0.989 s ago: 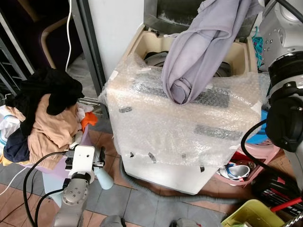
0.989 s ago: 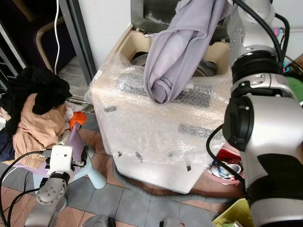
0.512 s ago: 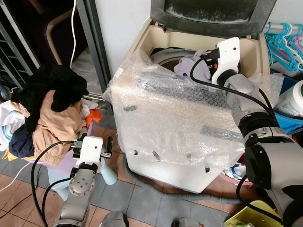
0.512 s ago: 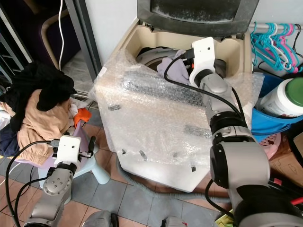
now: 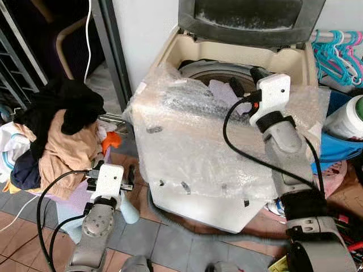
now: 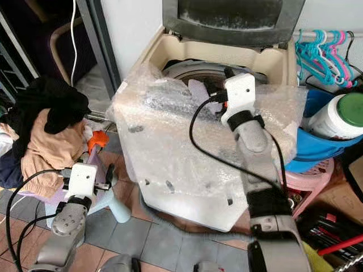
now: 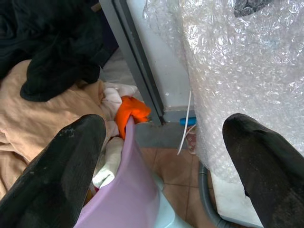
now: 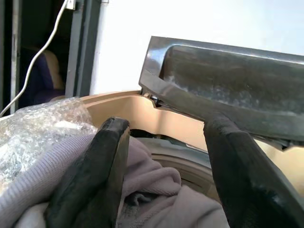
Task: Clothes washing
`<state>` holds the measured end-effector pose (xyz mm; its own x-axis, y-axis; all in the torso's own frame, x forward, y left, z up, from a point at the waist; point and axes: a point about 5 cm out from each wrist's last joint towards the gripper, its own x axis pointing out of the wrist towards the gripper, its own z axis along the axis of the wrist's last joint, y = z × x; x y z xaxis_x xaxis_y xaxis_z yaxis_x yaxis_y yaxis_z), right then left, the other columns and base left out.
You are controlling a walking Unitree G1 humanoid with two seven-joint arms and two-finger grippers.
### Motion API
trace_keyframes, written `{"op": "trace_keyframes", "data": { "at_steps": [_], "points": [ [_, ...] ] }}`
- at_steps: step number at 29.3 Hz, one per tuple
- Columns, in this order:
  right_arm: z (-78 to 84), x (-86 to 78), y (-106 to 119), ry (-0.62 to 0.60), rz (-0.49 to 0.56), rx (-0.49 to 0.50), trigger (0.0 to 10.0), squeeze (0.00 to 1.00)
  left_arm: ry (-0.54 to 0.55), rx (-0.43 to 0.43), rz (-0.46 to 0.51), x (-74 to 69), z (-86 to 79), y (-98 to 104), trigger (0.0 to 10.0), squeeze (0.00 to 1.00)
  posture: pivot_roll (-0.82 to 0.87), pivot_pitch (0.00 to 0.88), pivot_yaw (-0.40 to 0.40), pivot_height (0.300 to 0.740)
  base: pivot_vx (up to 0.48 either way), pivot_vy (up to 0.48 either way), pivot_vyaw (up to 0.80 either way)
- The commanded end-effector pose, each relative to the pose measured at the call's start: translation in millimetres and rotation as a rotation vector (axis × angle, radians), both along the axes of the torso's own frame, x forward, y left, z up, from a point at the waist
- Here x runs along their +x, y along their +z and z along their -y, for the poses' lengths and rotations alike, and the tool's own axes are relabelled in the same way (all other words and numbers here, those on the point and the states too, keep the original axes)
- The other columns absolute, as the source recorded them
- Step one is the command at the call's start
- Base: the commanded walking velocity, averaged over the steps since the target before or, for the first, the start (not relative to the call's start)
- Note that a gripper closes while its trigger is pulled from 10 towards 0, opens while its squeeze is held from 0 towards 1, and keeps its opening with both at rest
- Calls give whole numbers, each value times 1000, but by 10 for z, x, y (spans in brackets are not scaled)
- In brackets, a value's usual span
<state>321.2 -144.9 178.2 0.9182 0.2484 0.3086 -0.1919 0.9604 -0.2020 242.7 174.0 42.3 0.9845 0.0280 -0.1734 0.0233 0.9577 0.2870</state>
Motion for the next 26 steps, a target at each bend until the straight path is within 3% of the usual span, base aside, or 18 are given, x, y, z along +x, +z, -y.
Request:
{"op": "trace_keyframes", "data": {
  "at_steps": [1, 6, 7, 10, 13, 14, 15, 18, 20, 23, 24, 26],
  "points": [
    [-132, -175, 108, 9, 73, -40, 10000, 1000, 17, 14, -8, 5, -42, 1, 10000, 0, -64, 0, 50, 740, 0, 0, 0],
    [-173, -282, 202, -27, 118, -66, 10000, 1000, 7, 12, -14, 26, -28, -5, 10000, 0, -80, 0, 56, 740, 0, 0, 0],
    [-157, -270, 297, -78, 174, -138, 10000, 1000, 0, 11, -17, 31, -14, -9, 10000, 0, -85, 0, 58, 740, 0, 0, 0],
    [-88, -194, 379, -157, 219, -214, 10000, 1000, -2, 11, -19, 33, -3, -13, 10000, 0, -85, 0, 58, 740, 0, 0, 0],
    [85, 14, 590, -302, 320, -445, 10000, 1000, 0, 13, -22, 40, 8, -14, 10000, 0, -74, 0, 54, 740, 0, 0, 0],
    [85, 14, 590, -302, 320, -445, 10000, 1000, 0, 13, -22, 40, 8, -14, 10000, 0, -74, 0, 54, 740, 0, 0, 0],
    [166, 99, 693, -349, 362, -539, 10000, 1000, 4, 14, -21, 38, 4, -13, 10000, 0, -70, 0, 51, 740, 0, 0, 0],
    [220, 148, 753, -381, 387, -604, 10000, 1000, 7, 15, -20, 36, -1, -13, 10000, 0, -70, 0, 51, 740, 0, 0, 0],
    [425, 350, 614, -411, 247, -780, 10000, 1000, 17, 15, -23, 32, -3, -21, 10000, 0, -63, 0, 42, 740, 0, 0, 0],
    [480, 407, 514, -399, 182, -862, 10000, 1000, 18, 15, -24, 33, -1, -22, 10000, 0, -60, 0, 38, 740, 0, 0, 0],
    [490, 426, 449, -371, 139, -866, 10000, 1000, 19, 14, -24, 35, -1, -23, 10000, 0, -62, 0, 37, 740, 0, 0, 0],
    [546, 455, 211, -314, 1, -977, 10000, 1000, 19, 13, -27, 41, 2, -26, 10000, 0, -66, 0, 39, 740, 0, 0, 0]
  ]
}}
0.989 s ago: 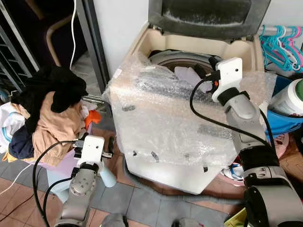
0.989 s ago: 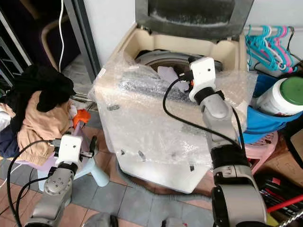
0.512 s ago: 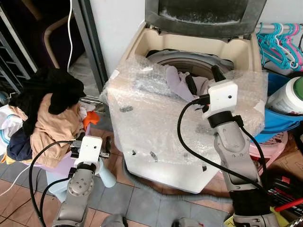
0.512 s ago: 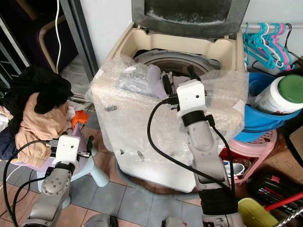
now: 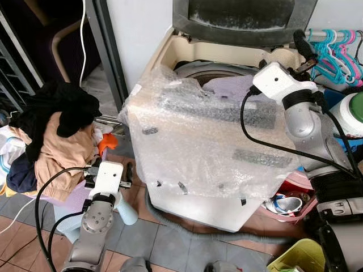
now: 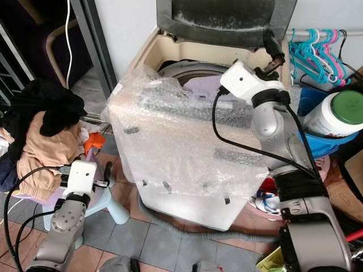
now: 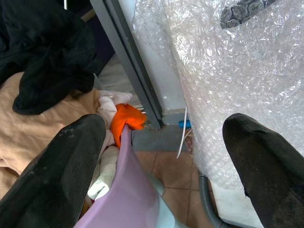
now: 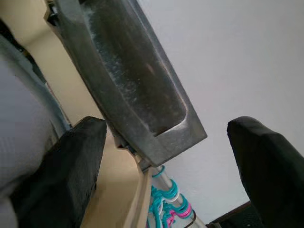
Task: Clothes washing
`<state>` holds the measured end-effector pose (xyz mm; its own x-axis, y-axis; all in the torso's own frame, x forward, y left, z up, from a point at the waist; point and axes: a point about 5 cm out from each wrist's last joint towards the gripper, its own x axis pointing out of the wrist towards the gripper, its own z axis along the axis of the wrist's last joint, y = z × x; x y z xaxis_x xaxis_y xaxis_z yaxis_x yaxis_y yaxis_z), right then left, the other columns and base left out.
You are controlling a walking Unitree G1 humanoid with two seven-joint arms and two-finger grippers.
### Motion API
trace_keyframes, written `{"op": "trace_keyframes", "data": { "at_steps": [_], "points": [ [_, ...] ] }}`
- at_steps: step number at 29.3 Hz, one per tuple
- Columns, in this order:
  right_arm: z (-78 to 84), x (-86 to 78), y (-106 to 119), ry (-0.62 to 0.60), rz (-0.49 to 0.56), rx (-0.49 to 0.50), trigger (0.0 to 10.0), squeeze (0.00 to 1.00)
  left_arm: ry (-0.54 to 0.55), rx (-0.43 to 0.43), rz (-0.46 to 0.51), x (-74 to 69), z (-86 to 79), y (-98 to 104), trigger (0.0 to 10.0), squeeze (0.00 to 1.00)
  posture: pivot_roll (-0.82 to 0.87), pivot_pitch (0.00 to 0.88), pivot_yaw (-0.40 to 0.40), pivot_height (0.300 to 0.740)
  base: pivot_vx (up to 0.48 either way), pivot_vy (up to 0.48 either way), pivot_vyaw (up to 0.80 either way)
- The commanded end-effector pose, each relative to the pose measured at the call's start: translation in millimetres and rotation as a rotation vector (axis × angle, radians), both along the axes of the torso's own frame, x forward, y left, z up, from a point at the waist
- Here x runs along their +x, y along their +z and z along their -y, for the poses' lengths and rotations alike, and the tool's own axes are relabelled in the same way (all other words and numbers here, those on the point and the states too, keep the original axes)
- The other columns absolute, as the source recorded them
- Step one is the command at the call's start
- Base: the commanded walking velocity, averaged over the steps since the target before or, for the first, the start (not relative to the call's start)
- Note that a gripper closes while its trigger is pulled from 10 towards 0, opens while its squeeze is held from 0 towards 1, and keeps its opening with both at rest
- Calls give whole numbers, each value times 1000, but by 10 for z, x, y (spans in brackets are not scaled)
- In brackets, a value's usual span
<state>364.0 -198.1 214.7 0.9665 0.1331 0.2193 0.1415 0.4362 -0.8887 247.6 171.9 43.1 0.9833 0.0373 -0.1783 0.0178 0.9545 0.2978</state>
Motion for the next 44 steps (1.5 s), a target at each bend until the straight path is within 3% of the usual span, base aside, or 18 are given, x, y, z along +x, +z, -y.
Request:
{"op": "trace_keyframes", "data": {
  "at_steps": [1, 7, 8, 10, 11, 16, 21, 24, 27, 29, 30, 31, 32, 37, 39, 40, 42, 44],
  "points": [
    [47, 23, -282, -3, -202, -31, 10000, 914, 7, 0, -26, -1, -12, -38, 10000, 0, -67, 0, 41, 740, 0, 0, 0],
    [41, 5, -430, 29, -289, 59, 10000, 706, -5, -5, -37, 13, 5, -50, 10000, 0, -74, 0, 48, 740, 0, 0, 0],
    [-85, -3, -341, 109, -243, 306, 10000, 514, -13, -12, -45, 22, 17, -58, 10000, 0, -80, 0, 49, 740, 0, 0, 0],
    [-159, -9, -234, 167, -193, 514, 10000, 427, -17, -15, -50, 26, 23, -64, 10000, 0, -80, 0, 49, 740, 0, 0, 0],
    [-167, -7, -175, 178, -167, 612, 10000, 31, -18, -17, -52, 28, 27, -67, 10000, 0, -82, 0, 48, 740, 0, 0, 0],
    [-129, 37, 16, 184, -82, 1130, 10000, 0, -17, -26, -56, 34, 40, -76, 10000, 0, -81, 0, 43, 740, 0, 0, 0],
    [-171, 55, -31, 206, -129, 1278, 10000, 0, -13, -30, -57, 32, 40, -77, 10000, 0, -76, 0, 41, 740, 0, 0, 0],
    [-203, 41, -38, 225, -144, 1279, 10000, 0, -13, -31, -58, 30, 38, -79, 10000, 0, -75, 0, 41, 740, 0, 0, 0],
    [-203, 7, 28, 189, -72, 963, 10000, 0, -15, -31, -59, 30, 36, -79, 10000, 0, -77, 0, 41, 740, 0, 0, 0],
    [-242, -71, 194, 146, 119, 379, 10000, 0, -16, -30, -59, 31, 35, -78, 10000, 0, -77, 0, 43, 740, 0, 0, 0],
    [-242, -71, 194, 146, 119, 379, 10000, 0, -16, -30, -59, 31, 35, -78, 10000, 0, -77, 0, 43, 740, 0, 0, 0],
    [-320, -178, 333, 156, 340, -85, 10000, 0, -17, -29, -59, 33, 34, -79, 10000, 0, -77, 0, 44, 740, 0, 0, 0],
    [-299, -196, 429, 142, 415, -148, 10000, 0, -17, -30, -61, 36, 33, -80, 10000, 0, -79, 0, 46, 740, 0, 0, 0],
    [-206, -123, 475, 126, 365, -42, 10000, 0, -20, -30, -64, 40, 35, -83, 10000, 0, -79, 0, 46, 740, 0, 0, 0],
    [-100, -66, 466, 99, 301, 137, 10000, 4, -21, -31, -64, 41, 37, -84, 10000, 0, -77, 0, 45, 740, 0, 0, 0],
    [-35, -16, 415, 90, 224, 300, 10000, 1000, -21, -31, -64, 40, 37, -83, 10000, 0, -77, 0, 45, 740, 0, 0, 0],
    [10, 43, 296, 94, 122, 498, 10000, 1000, -19, -31, -64, 38, 38, -82, 10000, 0, -73, 0, 42, 740, 0, 0, 0],
    [-22, 65, 178, 87, 61, 514, 10000, 1000, -18, -31, -63, 35, 38, -82, 10000, 0, -74, 0, 42, 740, 0, 0, 0]
  ]
}}
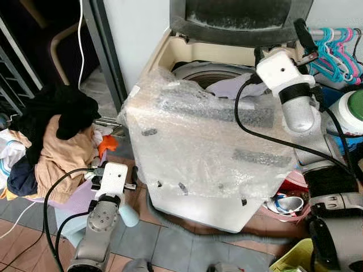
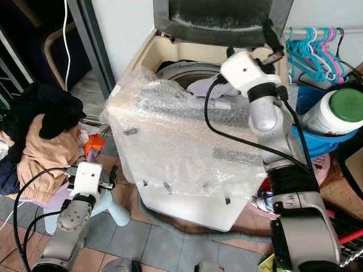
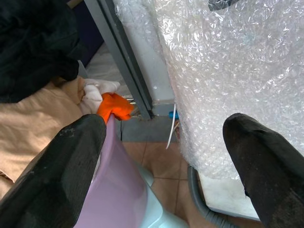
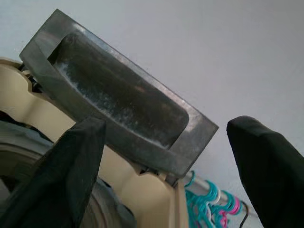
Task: Clothes washing
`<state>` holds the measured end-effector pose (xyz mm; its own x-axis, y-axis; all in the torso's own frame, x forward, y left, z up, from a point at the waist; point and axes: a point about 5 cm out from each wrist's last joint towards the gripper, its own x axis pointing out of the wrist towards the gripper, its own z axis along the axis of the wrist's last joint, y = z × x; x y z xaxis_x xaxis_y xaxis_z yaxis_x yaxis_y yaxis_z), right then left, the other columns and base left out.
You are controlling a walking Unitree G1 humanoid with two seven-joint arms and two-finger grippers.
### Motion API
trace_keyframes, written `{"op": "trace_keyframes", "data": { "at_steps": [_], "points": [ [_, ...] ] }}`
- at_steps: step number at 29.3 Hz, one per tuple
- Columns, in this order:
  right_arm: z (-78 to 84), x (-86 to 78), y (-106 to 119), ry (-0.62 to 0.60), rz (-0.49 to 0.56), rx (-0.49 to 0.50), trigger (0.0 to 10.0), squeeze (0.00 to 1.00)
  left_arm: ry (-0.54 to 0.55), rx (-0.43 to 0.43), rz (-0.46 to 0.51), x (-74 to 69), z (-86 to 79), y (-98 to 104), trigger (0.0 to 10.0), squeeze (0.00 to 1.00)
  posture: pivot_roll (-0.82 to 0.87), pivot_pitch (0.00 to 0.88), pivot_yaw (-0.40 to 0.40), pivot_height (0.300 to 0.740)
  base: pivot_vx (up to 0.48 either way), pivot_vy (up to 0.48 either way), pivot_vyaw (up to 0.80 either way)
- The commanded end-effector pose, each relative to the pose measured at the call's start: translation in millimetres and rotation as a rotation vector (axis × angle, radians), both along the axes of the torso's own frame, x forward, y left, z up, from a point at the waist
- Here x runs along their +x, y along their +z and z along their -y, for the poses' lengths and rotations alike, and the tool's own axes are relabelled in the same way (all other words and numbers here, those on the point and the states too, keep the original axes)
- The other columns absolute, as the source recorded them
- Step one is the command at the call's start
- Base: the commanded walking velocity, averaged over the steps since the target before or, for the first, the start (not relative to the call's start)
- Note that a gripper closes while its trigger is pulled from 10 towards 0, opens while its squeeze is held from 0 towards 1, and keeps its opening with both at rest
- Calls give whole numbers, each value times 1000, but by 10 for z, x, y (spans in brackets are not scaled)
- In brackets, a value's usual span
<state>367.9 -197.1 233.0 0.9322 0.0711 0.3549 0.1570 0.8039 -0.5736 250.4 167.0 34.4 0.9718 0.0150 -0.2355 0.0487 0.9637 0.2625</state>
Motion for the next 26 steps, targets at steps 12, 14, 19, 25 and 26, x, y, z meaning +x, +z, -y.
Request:
{"op": "trace_keyframes", "data": {
  "at_steps": [12, 14, 19, 25, 26],
  "points": [
    [-33, 46, -360, 32, -215, 298, 0, 0, -8, -3, -13, -1, -6, -6, 10000, 0, -78, 0, 44, 740, 0, 0, 0],
    [-33, 42, -370, 42, -222, 326, 0, 0, -9, -4, -14, 0, -6, -7, 10000, 0, -78, 0, 44, 740, 0, 0, 0],
    [-16, 43, -376, 35, -231, 335, 0, 0, -8, -5, -15, -1, -5, -9, 10000, 0, -76, 0, 43, 740, 0, 0, 0],
    [-8, 44, -362, 37, -225, 322, 0, 0, -8, -5, -15, -2, -3, -10, 10000, 0, -75, 0, 43, 740, 0, 0, 0],
    [-6, 45, -362, 35, -225, 319, 0, 0, -8, -5, -15, -2, -3, -10, 10000, 0, -75, 0, 43, 740, 0, 0, 0]
  ]
}}
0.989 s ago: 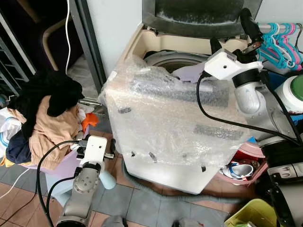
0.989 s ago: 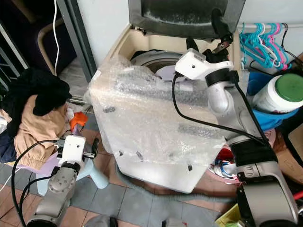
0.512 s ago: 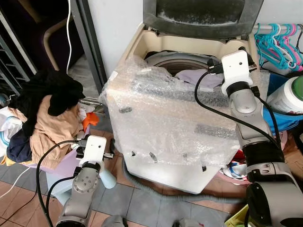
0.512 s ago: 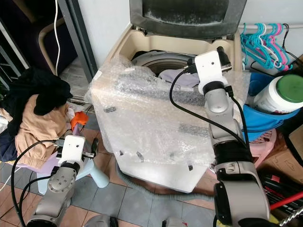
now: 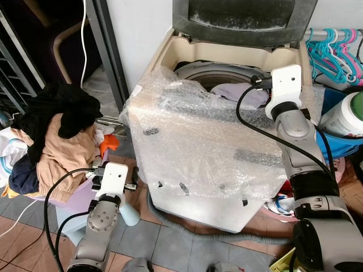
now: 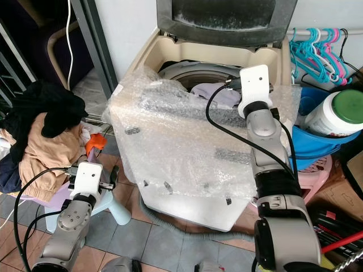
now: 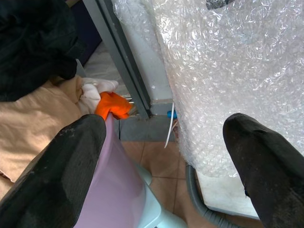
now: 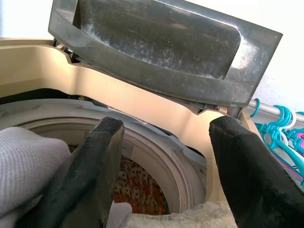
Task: Clothes washing
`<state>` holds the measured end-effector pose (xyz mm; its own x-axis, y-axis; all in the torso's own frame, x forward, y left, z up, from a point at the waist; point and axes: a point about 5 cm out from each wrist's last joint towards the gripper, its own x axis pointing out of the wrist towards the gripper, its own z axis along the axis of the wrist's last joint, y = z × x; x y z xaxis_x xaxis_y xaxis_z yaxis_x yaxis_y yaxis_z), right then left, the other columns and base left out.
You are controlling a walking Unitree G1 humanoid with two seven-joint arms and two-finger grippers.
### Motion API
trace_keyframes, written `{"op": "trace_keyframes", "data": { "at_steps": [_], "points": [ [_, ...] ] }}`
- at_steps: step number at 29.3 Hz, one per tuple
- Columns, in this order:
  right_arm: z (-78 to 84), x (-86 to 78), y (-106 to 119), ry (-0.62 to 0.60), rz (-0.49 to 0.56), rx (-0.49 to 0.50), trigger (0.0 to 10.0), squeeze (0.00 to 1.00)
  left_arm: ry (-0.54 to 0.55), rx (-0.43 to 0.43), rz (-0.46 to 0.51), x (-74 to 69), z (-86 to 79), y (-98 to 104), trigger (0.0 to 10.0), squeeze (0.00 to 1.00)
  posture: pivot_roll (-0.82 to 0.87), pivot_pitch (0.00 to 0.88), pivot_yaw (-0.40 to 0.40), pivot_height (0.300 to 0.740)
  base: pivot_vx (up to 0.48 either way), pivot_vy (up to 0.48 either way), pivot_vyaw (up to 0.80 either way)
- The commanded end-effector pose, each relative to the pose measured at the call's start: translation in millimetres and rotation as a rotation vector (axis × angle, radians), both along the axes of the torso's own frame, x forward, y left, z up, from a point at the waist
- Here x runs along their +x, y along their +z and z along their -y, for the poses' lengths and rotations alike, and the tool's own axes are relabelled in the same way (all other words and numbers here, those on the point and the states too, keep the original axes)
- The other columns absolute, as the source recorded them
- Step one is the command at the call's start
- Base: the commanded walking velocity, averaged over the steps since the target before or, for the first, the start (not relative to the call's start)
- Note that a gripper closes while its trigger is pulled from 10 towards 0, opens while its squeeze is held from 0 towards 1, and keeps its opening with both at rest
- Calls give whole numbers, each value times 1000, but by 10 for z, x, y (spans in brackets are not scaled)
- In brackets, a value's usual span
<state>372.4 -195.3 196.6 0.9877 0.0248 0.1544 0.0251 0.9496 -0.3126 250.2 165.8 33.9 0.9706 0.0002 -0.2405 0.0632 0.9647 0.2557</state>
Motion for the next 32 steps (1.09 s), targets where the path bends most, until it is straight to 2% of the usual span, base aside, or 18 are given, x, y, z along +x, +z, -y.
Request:
{"op": "trace_keyframes", "data": {
  "at_steps": [1, 5, 8, 14, 15, 17, 22, 23, 27, 29, 32],
  "points": [
    [13, 0, 3, -1, -2, -2, 0, 0, 5, 2, -10, 0, -14, -6, 10000, 0, -75, 0, 43, 740, 0, 0, 0],
    [31, 1, 37, -8, 17, -15, 0, 0, 5, 0, -12, 0, -15, -5, 10000, 0, -75, 0, 43, 740, 0, 0, 0],
    [74, -13, 156, -47, 100, -105, 0, 0, 5, 1, -13, -1, -14, -4, 10000, 0, -75, 0, 43, 740, 0, 0, 0],
    [118, -31, 249, -87, 163, -101, 0, 0, 4, -2, -15, -3, -10, -6, 10000, 0, -76, 0, 44, 740, 0, 0, 0],
    [143, -40, 282, -116, 188, -141, 0, 0, 4, -2, -15, -3, -9, -5, 10000, 0, -77, 0, 44, 740, 0, 0, 0],
    [162, -50, 311, -137, 215, -162, 0, 0, 4, -3, -17, -3, -7, -5, 10000, 0, -77, 0, 43, 740, 0, 0, 0],
    [200, -83, 409, -172, 284, -132, 0, 0, 4, -7, -21, -3, -7, -11, 10000, 0, -77, 0, 43, 740, 0, 0, 0],
    [210, -110, 471, -176, 331, -115, 0, 0, 5, -8, -22, -4, -7, -13, 10000, 0, -77, 0, 42, 740, 0, 0, 0],
    [231, -148, 582, -189, 401, -103, 0, 0, 6, -8, -23, -3, -10, -14, 10000, 0, -76, 0, 42, 740, 0, 0, 0],
    [246, -171, 723, -196, 463, -131, 0, 0, 7, -8, -24, -2, -13, -17, 10000, 0, -80, 0, 45, 740, 0, 0, 0],
    [219, -147, 754, -175, 458, -171, 0, 0, 5, -9, -27, 2, -14, -21, 10000, 0, -83, 0, 46, 740, 0, 0, 0]
  ]
}}
